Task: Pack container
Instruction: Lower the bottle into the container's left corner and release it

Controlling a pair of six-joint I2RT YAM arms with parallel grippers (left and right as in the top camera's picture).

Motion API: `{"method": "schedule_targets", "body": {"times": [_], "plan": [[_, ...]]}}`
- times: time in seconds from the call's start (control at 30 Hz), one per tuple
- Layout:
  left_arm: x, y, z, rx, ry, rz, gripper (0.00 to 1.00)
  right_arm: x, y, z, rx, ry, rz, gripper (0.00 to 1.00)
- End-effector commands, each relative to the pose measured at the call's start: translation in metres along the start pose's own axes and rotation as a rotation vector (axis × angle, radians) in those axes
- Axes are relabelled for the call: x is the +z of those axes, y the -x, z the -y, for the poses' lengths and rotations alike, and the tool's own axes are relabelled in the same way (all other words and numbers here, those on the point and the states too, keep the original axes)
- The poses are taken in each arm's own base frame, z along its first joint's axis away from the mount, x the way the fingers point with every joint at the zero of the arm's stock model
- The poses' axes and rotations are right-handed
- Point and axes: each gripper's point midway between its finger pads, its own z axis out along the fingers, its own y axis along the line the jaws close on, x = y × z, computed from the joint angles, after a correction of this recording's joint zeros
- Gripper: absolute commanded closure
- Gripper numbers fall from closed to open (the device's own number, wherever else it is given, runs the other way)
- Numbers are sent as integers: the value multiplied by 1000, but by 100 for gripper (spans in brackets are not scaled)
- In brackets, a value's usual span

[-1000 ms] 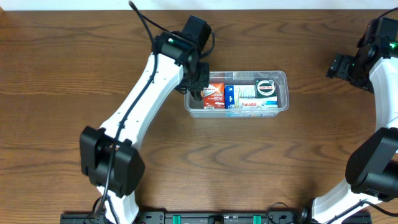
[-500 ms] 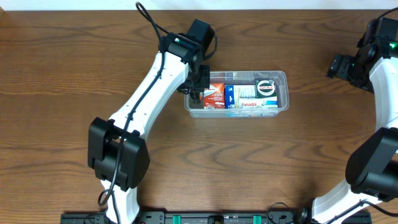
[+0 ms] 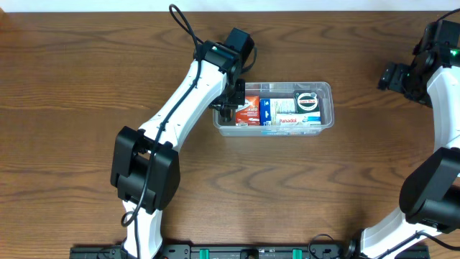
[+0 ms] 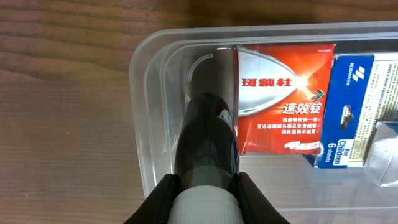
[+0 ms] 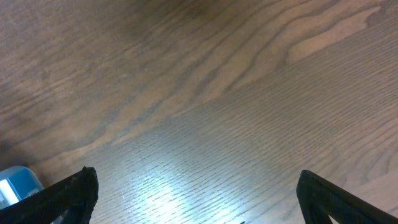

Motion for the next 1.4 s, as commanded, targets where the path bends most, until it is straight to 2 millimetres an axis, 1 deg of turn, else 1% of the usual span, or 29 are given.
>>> {"method": "schedule_targets", "body": {"times": [0.0,0.27,0.6,0.87,1.37], "plan": [[0,4,-3,-10,21,17,80,-9,5,3,-5,-3,26,1],[14,5,-2,-9,29,0,80,-9,5,3,-5,-3,26,1],[15,8,-1,-9,25,11,80,-9,5,3,-5,-3,26,1],[25,6,-1,-10,24,11,80,-9,5,3,-5,-3,26,1],[25,6,-1,-10,23,13,79,-9,5,3,-5,-3,26,1]]}}
